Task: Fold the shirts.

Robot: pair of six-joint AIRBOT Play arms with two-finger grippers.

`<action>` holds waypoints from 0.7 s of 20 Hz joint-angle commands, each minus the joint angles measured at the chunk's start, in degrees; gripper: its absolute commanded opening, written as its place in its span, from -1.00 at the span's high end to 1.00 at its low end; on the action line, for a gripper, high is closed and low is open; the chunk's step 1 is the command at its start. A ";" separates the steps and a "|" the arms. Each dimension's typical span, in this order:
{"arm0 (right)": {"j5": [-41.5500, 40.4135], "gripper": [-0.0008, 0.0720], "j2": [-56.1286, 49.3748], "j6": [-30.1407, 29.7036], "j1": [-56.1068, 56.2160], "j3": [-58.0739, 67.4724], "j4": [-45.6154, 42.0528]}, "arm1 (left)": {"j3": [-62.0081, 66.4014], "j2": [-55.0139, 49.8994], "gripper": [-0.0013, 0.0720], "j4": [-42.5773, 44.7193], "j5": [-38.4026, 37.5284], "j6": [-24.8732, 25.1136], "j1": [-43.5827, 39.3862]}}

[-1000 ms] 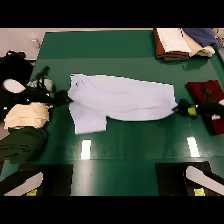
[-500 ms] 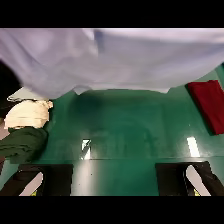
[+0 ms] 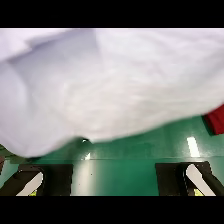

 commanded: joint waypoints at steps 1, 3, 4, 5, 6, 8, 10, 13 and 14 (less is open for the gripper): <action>5.05 0.94 -6.91 2.34 6.36 -2.80 -3.41 | -6.05 -9.16 0.89 -4.70 -8.76 -0.90 0.04; 6.78 0.94 -11.58 3.23 13.44 -9.64 -11.91 | -10.60 -15.39 0.89 -7.32 -10.38 -0.46 -0.20; 6.91 0.94 -13.86 3.65 16.22 -13.20 -16.17 | -12.81 -18.32 0.89 -7.23 -10.45 -0.52 -0.55; 6.60 0.94 -16.46 3.82 18.69 -16.94 -19.56 | -15.28 -21.35 0.89 -7.61 -10.75 -0.48 -0.55; 5.90 0.94 -19.06 4.15 20.46 -20.37 -21.88 | -17.49 -24.04 0.89 -7.61 -10.86 -0.48 -0.55; 3.80 0.94 -24.65 4.24 21.97 -24.94 -23.67 | -21.35 -29.68 0.89 -7.54 -10.73 -0.44 -0.55; 0.74 0.94 -30.23 4.28 22.03 -26.47 -23.58 | -22.45 -35.32 0.89 -7.52 -9.14 -0.35 -0.52; -2.45 0.94 -38.12 4.28 22.05 -22.25 -21.75 | -21.70 -40.92 0.89 -8.09 -1.77 0.44 -0.52; -2.80 0.94 -40.46 4.33 22.03 -19.61 -21.09 | -20.79 -42.21 0.89 -8.13 0.28 0.59 -0.52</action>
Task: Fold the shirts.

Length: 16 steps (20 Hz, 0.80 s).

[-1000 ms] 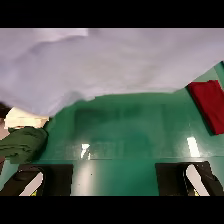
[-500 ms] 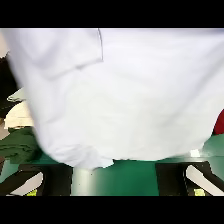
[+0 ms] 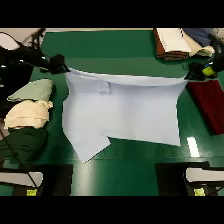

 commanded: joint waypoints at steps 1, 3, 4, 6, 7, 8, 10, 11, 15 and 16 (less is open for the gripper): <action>-2.54 0.94 -8.57 0.22 0.57 5.09 1.25 | 1.25 -6.23 0.89 -0.66 6.80 0.74 0.07; -2.01 0.94 -10.38 0.55 0.61 8.96 1.33 | 2.67 -6.84 0.89 -0.42 7.23 1.25 0.61; -1.86 0.94 -10.38 0.48 0.59 9.75 1.16 | 3.02 -6.80 0.89 -0.17 6.73 1.22 1.44; -1.92 0.94 -9.01 0.44 0.59 8.31 0.66 | 2.99 -6.82 0.89 0.07 3.85 1.25 3.32; -2.16 0.94 -7.89 0.20 0.59 6.19 0.66 | 2.64 -6.82 0.89 0.83 2.12 1.42 3.98; -2.84 0.94 -6.62 -0.24 0.63 3.37 0.68 | 2.12 -6.82 0.89 1.92 0.94 2.73 3.96; -4.68 0.94 -4.59 -0.24 1.40 -2.56 0.70 | -0.24 -6.82 0.89 2.29 0.02 5.38 3.48; -5.86 0.94 -3.61 -0.24 1.86 -5.73 0.72 | -1.88 -6.82 0.89 2.43 0.33 5.73 3.28; -11.28 0.93 -0.66 -0.22 4.04 -15.39 0.85 | -8.00 -6.82 0.89 2.14 0.31 5.68 2.93; -12.41 0.93 -0.13 -0.20 4.04 -16.92 1.03 | -9.05 -6.82 0.88 2.19 -0.07 5.57 2.93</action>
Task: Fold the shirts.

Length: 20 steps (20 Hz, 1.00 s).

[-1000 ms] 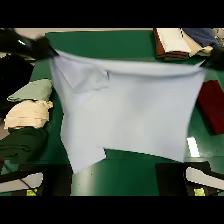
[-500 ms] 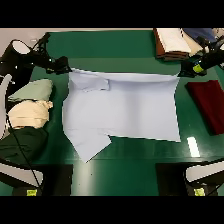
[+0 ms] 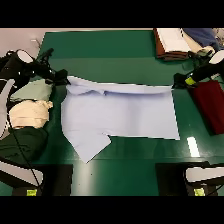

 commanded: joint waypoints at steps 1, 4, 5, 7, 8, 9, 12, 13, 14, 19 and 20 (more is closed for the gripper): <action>-4.66 0.93 2.19 0.04 0.94 -6.56 0.79 | -4.09 -0.02 0.81 -0.04 -1.09 -0.50 -0.04; -3.45 -0.01 3.82 0.02 0.07 -7.21 0.72 | -4.15 0.90 -0.58 0.26 -2.80 -2.82 0.26; -2.29 -0.02 5.05 0.00 -0.44 -7.23 0.63 | -4.17 2.03 -0.58 0.90 -3.78 -2.86 0.63; 0.20 -0.02 8.04 -0.07 -2.12 -7.26 0.50 | -5.03 6.14 -0.58 5.73 -5.79 -3.30 1.18; 1.99 -0.02 9.99 -0.66 -3.28 -7.28 0.55 | -6.84 9.05 -0.58 8.50 -6.19 -4.33 1.20; 4.09 -0.02 12.15 -1.40 -4.31 -7.28 0.52 | -10.05 12.70 -0.58 11.76 -6.12 -5.29 1.20; 6.78 -0.02 17.90 -1.95 -5.92 -7.26 0.59 | -24.37 24.15 -0.59 14.64 -4.81 -6.25 1.20; 6.75 -0.02 19.71 -1.95 -5.95 -7.26 0.59 | -29.31 27.50 -0.59 14.51 -4.66 -7.02 1.20; 6.58 -0.02 21.20 -1.95 -5.95 -7.26 0.57 | -34.10 30.51 -0.59 14.36 -4.33 -7.06 1.18; 6.21 -0.02 24.30 -1.95 -4.28 -7.26 0.72 | -51.89 36.63 -0.59 5.86 -0.44 -7.41 1.18; 6.23 -0.02 24.26 -1.95 -3.58 -7.26 0.70 | -54.31 36.63 -0.59 3.10 0.81 -7.32 1.18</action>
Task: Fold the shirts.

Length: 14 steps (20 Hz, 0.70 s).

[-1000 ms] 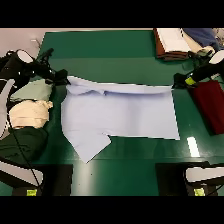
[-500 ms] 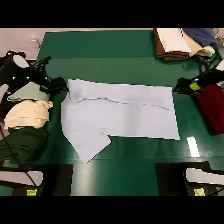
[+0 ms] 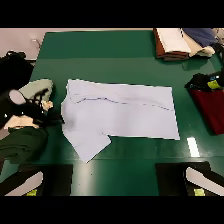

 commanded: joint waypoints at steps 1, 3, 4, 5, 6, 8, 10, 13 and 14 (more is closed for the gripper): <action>0.24 -0.02 1.31 0.00 1.70 0.00 0.02 | -10.40 2.45 -0.59 -8.20 4.22 0.26 -0.04; 0.04 -0.02 1.29 0.00 2.91 0.00 0.02 | -13.27 2.45 -0.59 -10.80 6.93 0.24 -1.81; 0.07 -0.02 1.31 0.00 3.48 0.00 -0.02 | -14.36 2.45 -0.59 -11.82 8.20 0.24 -3.72; 0.17 -0.02 1.31 0.02 3.72 0.00 0.00 | -15.02 2.45 -0.59 -12.81 9.46 0.20 -5.84; 0.24 -0.02 1.31 0.00 3.78 0.00 0.02 | -15.04 2.45 -0.58 -13.42 10.14 0.17 -7.48; 1.99 -0.02 1.31 0.00 2.93 -0.22 -0.02 | -14.03 2.47 0.14 -13.79 10.45 0.20 -8.66; 3.69 -0.02 2.49 -0.33 0.28 -3.76 -0.72 | -11.80 2.47 0.86 -13.66 9.64 0.24 -8.66; 4.37 -0.02 6.40 -0.63 -7.91 -15.78 -4.00 | -7.87 2.47 0.89 -13.68 6.95 1.57 -8.68; 4.79 -0.04 7.50 -1.84 -11.50 -20.57 -5.14 | -6.99 2.47 0.89 -13.68 6.10 1.77 -8.68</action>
